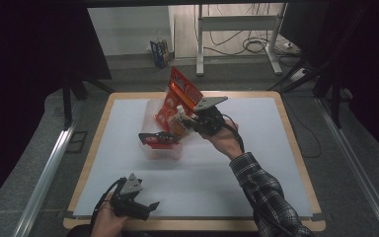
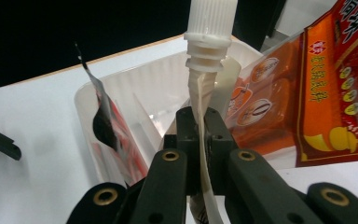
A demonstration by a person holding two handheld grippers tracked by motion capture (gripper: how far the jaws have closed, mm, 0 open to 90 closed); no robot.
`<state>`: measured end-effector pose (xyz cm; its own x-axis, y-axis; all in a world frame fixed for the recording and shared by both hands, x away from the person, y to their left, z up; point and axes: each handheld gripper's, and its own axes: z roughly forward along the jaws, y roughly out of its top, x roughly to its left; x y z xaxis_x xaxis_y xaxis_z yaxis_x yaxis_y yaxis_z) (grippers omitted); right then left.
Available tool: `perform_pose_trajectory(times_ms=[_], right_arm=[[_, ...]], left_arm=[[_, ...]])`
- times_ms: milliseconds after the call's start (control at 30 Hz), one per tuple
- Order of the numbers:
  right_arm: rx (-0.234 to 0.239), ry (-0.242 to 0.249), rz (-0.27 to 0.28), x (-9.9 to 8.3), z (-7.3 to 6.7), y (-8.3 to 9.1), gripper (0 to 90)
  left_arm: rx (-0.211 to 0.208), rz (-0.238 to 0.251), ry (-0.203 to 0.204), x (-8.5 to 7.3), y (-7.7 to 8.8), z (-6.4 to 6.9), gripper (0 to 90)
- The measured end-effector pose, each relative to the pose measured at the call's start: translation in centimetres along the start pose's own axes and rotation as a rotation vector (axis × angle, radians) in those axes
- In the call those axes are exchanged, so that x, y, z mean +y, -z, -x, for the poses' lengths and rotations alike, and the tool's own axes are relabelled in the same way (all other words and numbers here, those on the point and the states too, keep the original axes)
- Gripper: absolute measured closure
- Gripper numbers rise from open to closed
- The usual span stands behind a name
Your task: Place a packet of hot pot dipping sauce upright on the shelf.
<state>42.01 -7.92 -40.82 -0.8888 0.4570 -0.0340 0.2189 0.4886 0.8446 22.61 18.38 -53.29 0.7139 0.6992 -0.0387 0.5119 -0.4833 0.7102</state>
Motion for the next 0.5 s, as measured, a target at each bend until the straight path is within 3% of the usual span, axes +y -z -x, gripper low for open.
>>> perform_pose_trajectory(times_ms=[500], right_arm=[[0.105, -0.067, -0.003, -0.1, -0.2, -1.2, 80.2]], left_arm=[[-0.003, -0.009, -0.003, 0.0, -0.1, 0.0, 1.9]])
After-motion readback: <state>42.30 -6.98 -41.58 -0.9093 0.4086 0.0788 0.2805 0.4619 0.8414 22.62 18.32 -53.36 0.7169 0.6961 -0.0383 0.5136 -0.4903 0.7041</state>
